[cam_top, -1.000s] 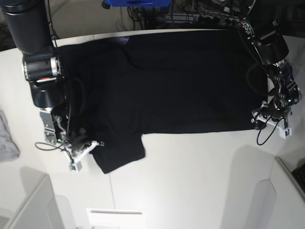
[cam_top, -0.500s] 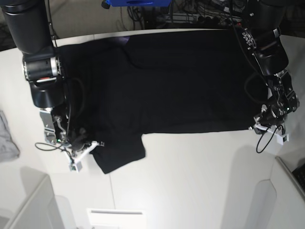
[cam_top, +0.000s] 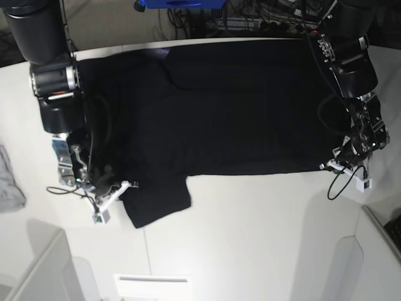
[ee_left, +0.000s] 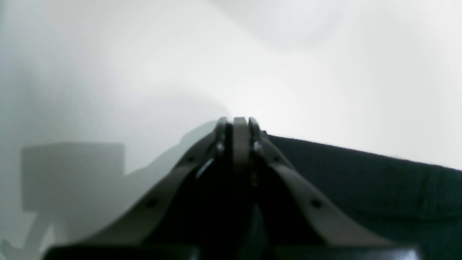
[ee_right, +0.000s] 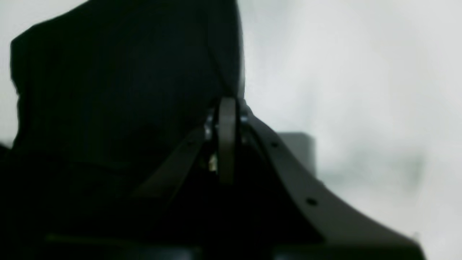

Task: Fold the T-shirt properly
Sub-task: 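Move the left gripper to the other hem corner and grasp it, then lift the hem with both grippers and fold it over toward the collar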

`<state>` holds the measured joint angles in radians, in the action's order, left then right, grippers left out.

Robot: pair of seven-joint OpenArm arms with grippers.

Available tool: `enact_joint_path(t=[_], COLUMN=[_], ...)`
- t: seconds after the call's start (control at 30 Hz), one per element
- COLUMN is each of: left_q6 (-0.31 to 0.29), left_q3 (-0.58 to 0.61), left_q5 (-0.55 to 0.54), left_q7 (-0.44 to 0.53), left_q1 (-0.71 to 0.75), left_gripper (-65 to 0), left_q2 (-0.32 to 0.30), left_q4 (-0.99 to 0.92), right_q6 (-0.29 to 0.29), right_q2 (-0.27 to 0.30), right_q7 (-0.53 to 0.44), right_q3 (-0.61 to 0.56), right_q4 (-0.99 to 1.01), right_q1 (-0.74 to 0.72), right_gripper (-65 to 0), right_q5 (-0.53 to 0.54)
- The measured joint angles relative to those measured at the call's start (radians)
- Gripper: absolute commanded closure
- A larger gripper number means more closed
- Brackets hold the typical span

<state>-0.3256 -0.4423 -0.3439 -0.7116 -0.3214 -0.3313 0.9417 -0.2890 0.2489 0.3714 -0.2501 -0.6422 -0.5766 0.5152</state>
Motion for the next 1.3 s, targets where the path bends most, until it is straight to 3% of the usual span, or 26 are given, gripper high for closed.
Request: enact_joint_path(t=[0.13,0.27,0.4,0.67,0.97,1.3], left_q6=[0.003,0.003,0.003,0.002,0.003,0.0], left_q3=[-0.001,-0.001,-0.001,-0.002,-0.114,-0.126], left_q5=[0.007,0.003,-0.001,0.0,-0.21,-0.215], left_q7=[-0.02,-0.099,-0.113,-0.182,-0.251,-0.291], left_q1=[0.085,0.098,0.13,0.158,0.25,0.343], left_gripper=[0.0,0.0,0.0,0.0,0.0,0.0], left_q2=[0.006,0.005,0.005,0.005,-0.003,-0.003], left_q4=[0.155,0.251,0.341,0.449,0.558,0.721], right_q6=[0.002,0.001,0.001,0.001,0.001,0.001], right_q2=[0.022,0.016,0.028,0.026,0.025,0.025], right_q7=[-0.002,0.003,0.077,0.12,0.175,0.264], right_q3=[0.003,0.105,0.165,0.203,0.291,0.387], right_q4=[-0.066,-0.117,-0.188,-0.301,-0.451,-0.65], right_q1=[0.016,0.064,0.095,0.153,0.252,0.351], right_gripper=[0.0,0.0,0.0,0.0,0.0,0.0], right_q5=[0.002,0.001,-0.005,-0.004,-0.004,-0.003])
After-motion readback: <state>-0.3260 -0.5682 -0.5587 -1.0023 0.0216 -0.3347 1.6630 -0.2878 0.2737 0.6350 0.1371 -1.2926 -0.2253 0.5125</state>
